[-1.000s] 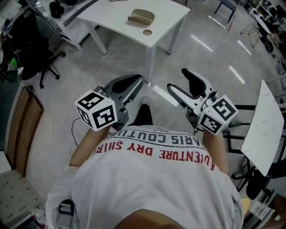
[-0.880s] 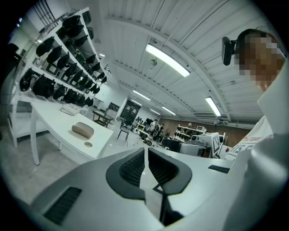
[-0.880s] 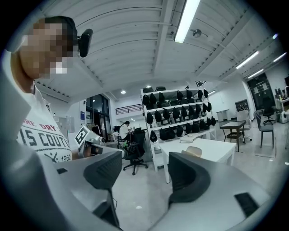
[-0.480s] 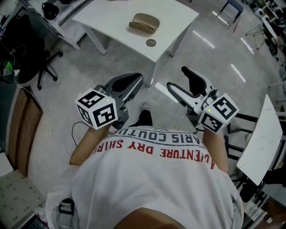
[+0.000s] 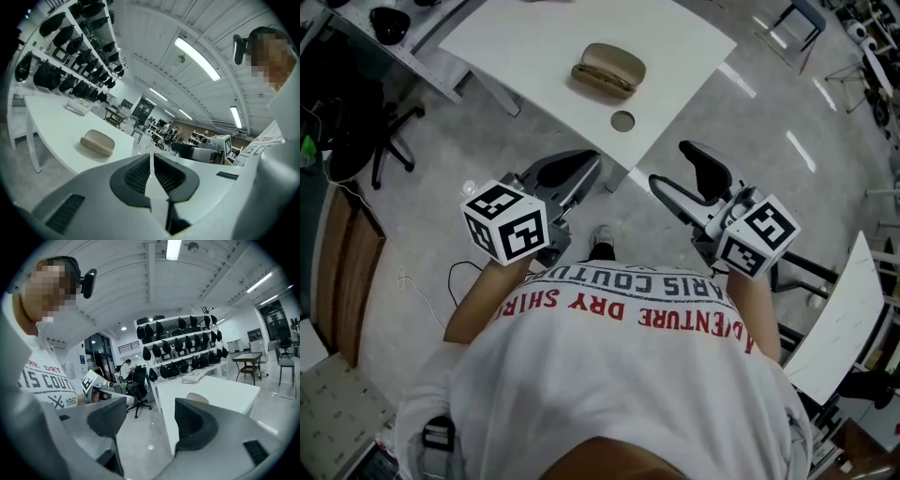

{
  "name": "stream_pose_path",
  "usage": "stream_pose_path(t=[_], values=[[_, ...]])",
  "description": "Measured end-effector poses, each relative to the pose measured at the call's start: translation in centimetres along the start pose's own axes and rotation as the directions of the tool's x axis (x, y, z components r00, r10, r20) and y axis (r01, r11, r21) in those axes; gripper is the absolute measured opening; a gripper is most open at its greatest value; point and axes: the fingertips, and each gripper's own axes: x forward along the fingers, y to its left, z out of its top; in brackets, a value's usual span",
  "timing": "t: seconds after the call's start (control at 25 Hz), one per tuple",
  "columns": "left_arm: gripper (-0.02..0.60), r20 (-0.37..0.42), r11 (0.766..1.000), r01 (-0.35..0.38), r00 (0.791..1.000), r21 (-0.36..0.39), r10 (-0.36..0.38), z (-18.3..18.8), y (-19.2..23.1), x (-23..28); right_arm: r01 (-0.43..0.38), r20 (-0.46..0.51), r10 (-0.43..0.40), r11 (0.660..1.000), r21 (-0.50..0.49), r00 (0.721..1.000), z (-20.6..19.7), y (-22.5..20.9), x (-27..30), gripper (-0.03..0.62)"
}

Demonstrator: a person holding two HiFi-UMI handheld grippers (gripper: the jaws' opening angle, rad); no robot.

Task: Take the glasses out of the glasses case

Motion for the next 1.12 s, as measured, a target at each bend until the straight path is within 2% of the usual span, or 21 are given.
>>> stream_pose_path(t=[0.44, 0.68, 1.12], values=[[0.048, -0.035, 0.999, -0.040, 0.999, -0.004, 0.040, 2.7, 6.1, 4.6, -0.011, -0.012, 0.012, 1.000, 0.019, 1.000, 0.9, -6.1, 4.5, 0.304], [0.048, -0.055, 0.997, -0.079, 0.995, -0.025, 0.077, 3.0, 8.1, 6.2, 0.028, -0.050, -0.028, 1.000, 0.000, 0.998, 0.5, -9.3, 6.1, 0.304], [0.048, -0.021, 0.980, -0.182, 0.983, -0.074, 0.181, 4.4, 10.5, 8.5, -0.069, -0.121, 0.071, 0.997, 0.017, 0.990, 0.6, -13.8, 9.6, 0.304]])
